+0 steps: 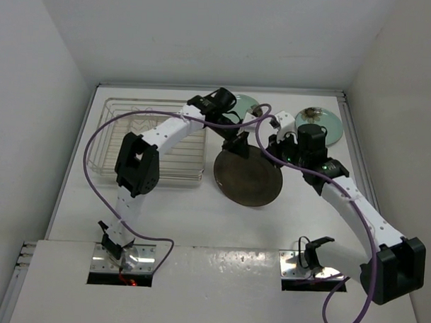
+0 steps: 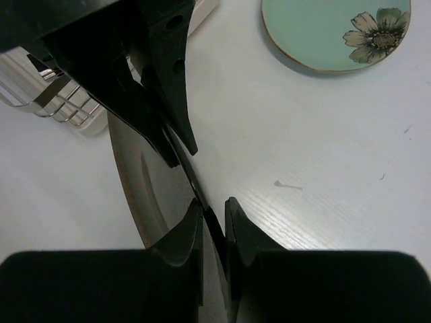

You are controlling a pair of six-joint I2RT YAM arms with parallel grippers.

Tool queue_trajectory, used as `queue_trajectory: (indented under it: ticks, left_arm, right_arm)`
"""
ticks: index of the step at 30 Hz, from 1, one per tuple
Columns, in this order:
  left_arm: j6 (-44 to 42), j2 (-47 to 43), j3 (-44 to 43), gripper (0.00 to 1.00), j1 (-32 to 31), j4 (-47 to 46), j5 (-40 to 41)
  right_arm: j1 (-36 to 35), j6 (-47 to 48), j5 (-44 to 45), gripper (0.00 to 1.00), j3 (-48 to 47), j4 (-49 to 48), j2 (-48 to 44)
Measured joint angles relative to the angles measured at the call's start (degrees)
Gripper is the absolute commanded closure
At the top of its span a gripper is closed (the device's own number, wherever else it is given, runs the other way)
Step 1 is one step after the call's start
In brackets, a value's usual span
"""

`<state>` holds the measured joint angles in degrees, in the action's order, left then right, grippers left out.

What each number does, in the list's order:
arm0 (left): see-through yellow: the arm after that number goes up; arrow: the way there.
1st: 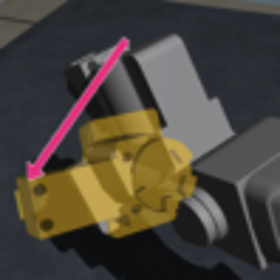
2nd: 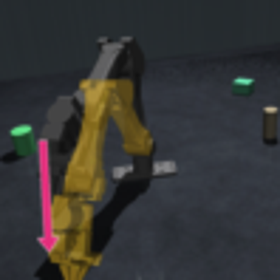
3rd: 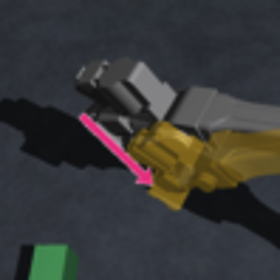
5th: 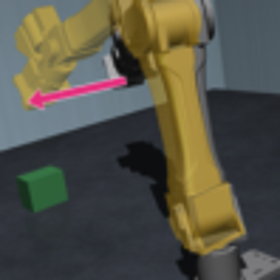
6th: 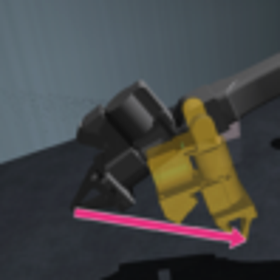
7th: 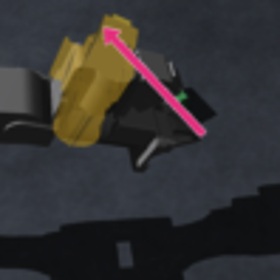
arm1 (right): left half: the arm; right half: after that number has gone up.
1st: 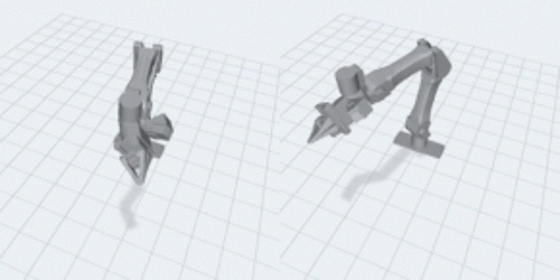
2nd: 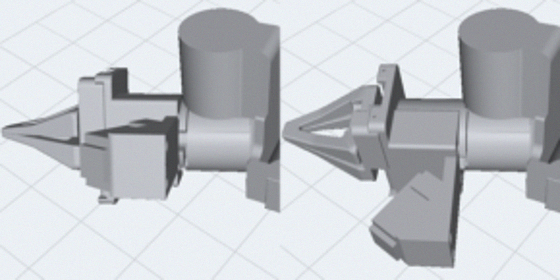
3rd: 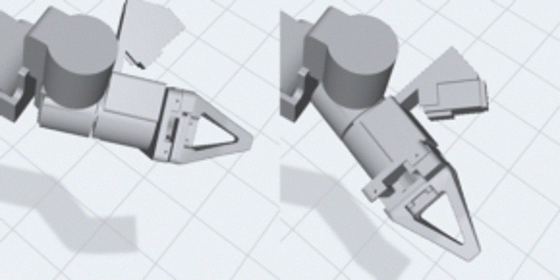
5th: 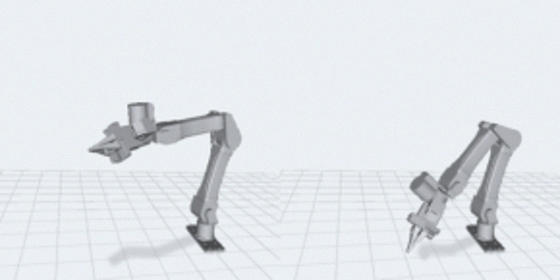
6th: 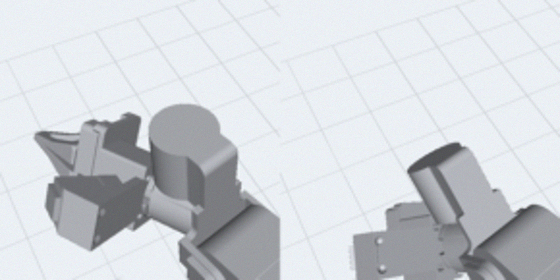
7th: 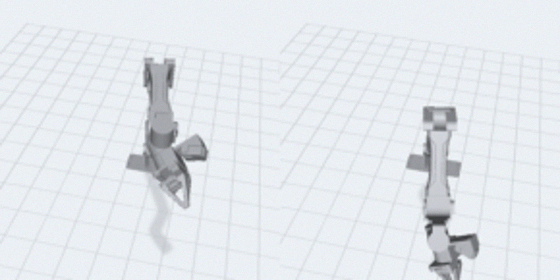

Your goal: Load the plates into the dish rack

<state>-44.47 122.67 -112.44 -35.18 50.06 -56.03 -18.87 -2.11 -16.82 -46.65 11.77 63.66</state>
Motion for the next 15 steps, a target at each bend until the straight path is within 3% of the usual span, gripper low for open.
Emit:
queue_trajectory:
  ticks: [1,2,5,7,9,15]
  left_arm:
    - [0.3,0.0,-0.6,1.00,0.0,0.2,0.3]
    - [0.4,0.2,-1.3,1.00,0.0,0.5,0.6]
    - [0.7,0.7,-5.1,1.00,-0.3,0.7,4.2]
    - [0.3,1.9,-9.6,1.00,-0.3,0.7,6.3]
    - [0.4,3.0,-14.5,1.00,-0.2,1.2,7.9]
    - [-2.1,2.5,-28.0,1.00,1.0,1.3,9.3]
  right_arm:
    - [0.0,0.0,0.1,0.88,0.0,-0.2,0.0]
    - [0.0,0.0,0.4,0.54,0.0,-0.4,-0.2]
    - [0.3,-2.1,1.5,0.15,0.0,-3.0,-1.3]
    - [0.6,-2.8,2.5,0.04,-0.1,-5.0,-4.0]
    - [1.1,-2.9,3.8,0.01,-0.5,-6.3,-7.1]
    - [2.4,-1.1,8.7,0.01,-3.4,-9.0,-14.2]
